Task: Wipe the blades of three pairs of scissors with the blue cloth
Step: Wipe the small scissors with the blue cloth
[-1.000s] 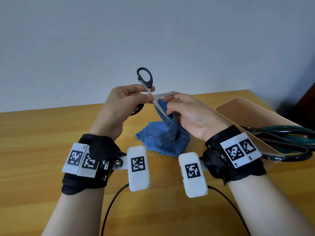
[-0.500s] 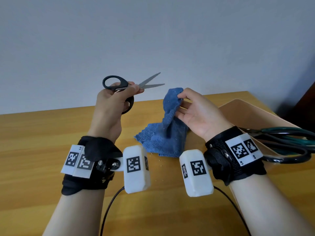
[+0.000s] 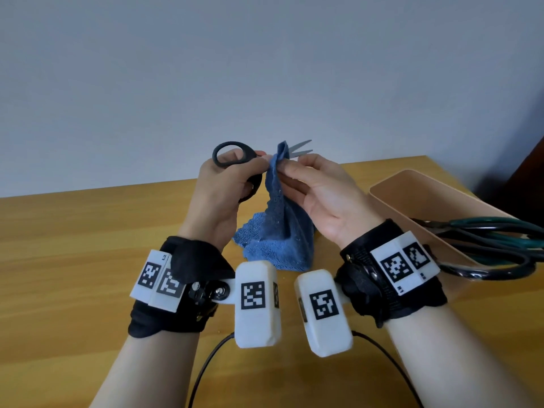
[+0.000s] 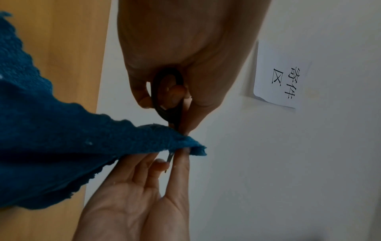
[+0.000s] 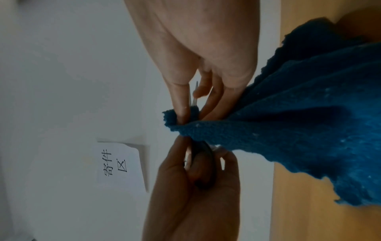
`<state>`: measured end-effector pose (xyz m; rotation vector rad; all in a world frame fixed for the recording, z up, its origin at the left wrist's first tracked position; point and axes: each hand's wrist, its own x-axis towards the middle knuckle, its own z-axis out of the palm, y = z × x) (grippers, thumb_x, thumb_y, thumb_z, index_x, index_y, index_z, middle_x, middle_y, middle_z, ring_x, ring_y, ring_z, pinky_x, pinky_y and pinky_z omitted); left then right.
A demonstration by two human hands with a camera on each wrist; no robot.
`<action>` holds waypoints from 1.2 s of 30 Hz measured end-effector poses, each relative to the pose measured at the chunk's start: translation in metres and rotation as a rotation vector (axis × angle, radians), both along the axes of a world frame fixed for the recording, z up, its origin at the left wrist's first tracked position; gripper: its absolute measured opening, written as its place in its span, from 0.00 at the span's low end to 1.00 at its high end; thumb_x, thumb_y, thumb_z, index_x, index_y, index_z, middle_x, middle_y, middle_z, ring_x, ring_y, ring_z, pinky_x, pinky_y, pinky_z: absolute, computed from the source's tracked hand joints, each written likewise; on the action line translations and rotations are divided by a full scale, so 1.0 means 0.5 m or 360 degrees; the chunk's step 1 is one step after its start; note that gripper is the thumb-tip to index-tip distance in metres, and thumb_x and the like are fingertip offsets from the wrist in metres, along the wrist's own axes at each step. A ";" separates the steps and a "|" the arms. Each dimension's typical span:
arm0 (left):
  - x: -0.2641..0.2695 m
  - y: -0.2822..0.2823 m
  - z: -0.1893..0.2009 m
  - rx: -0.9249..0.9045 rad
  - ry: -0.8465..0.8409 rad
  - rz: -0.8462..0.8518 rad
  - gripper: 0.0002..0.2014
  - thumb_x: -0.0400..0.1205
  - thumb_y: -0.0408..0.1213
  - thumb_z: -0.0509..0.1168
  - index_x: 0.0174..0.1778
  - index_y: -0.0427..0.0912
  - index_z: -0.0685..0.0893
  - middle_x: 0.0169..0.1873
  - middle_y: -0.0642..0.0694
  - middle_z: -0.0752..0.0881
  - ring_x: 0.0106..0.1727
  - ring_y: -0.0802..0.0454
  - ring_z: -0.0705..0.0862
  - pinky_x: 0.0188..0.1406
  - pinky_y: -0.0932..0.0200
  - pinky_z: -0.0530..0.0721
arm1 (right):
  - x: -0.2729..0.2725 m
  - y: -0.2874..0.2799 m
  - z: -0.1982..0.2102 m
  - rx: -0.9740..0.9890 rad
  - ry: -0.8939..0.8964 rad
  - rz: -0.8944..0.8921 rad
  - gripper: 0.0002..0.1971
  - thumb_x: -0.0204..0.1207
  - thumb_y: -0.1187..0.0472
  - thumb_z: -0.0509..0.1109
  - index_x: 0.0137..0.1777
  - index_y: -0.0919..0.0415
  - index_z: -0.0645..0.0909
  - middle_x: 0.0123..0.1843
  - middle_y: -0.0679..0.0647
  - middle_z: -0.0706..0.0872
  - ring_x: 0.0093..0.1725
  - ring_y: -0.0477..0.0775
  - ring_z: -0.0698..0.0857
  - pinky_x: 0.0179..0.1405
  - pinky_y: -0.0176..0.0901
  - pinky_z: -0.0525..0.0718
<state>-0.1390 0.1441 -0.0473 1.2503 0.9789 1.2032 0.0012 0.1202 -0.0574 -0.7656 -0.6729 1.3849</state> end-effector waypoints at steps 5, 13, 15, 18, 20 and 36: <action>-0.007 0.004 0.001 -0.0043 -0.0004 -0.0064 0.16 0.79 0.27 0.72 0.51 0.16 0.78 0.24 0.57 0.80 0.21 0.59 0.65 0.36 0.58 0.61 | 0.000 -0.001 0.000 -0.0034 0.0097 -0.0173 0.18 0.76 0.76 0.72 0.48 0.58 0.66 0.33 0.61 0.90 0.32 0.56 0.91 0.31 0.45 0.89; -0.012 -0.002 0.009 -0.0057 0.0022 -0.0057 0.08 0.79 0.29 0.73 0.52 0.32 0.84 0.26 0.57 0.83 0.20 0.62 0.71 0.39 0.59 0.66 | 0.023 -0.006 0.009 0.0063 0.0145 -0.0139 0.19 0.77 0.79 0.69 0.60 0.61 0.68 0.39 0.62 0.91 0.39 0.57 0.92 0.41 0.45 0.91; -0.011 -0.004 0.009 -0.0050 0.0054 -0.0078 0.09 0.77 0.31 0.76 0.47 0.31 0.85 0.31 0.56 0.85 0.22 0.60 0.71 0.35 0.63 0.68 | 0.023 -0.006 0.011 0.0088 0.0118 -0.0154 0.17 0.77 0.80 0.68 0.56 0.61 0.69 0.41 0.63 0.90 0.39 0.56 0.92 0.43 0.45 0.91; -0.020 0.001 0.006 -0.0051 0.0088 -0.0059 0.15 0.74 0.31 0.79 0.30 0.43 0.78 0.40 0.51 0.89 0.28 0.56 0.78 0.30 0.65 0.77 | 0.024 -0.003 0.013 0.0096 0.0096 -0.0214 0.15 0.77 0.81 0.66 0.51 0.61 0.71 0.39 0.61 0.89 0.38 0.54 0.91 0.43 0.44 0.91; -0.029 0.005 0.005 0.0014 0.0229 -0.0068 0.11 0.74 0.34 0.80 0.36 0.37 0.82 0.41 0.49 0.89 0.35 0.54 0.84 0.35 0.62 0.83 | 0.025 -0.002 0.013 0.0113 0.0037 -0.0226 0.14 0.77 0.81 0.66 0.52 0.62 0.72 0.41 0.60 0.88 0.38 0.54 0.91 0.44 0.43 0.90; -0.044 -0.005 0.015 0.0116 0.0707 -0.0277 0.07 0.78 0.32 0.76 0.40 0.41 0.83 0.36 0.42 0.93 0.24 0.53 0.71 0.25 0.63 0.70 | 0.016 -0.009 0.007 0.0105 -0.0589 -0.0064 0.14 0.76 0.77 0.69 0.57 0.64 0.78 0.44 0.64 0.87 0.38 0.64 0.88 0.37 0.50 0.87</action>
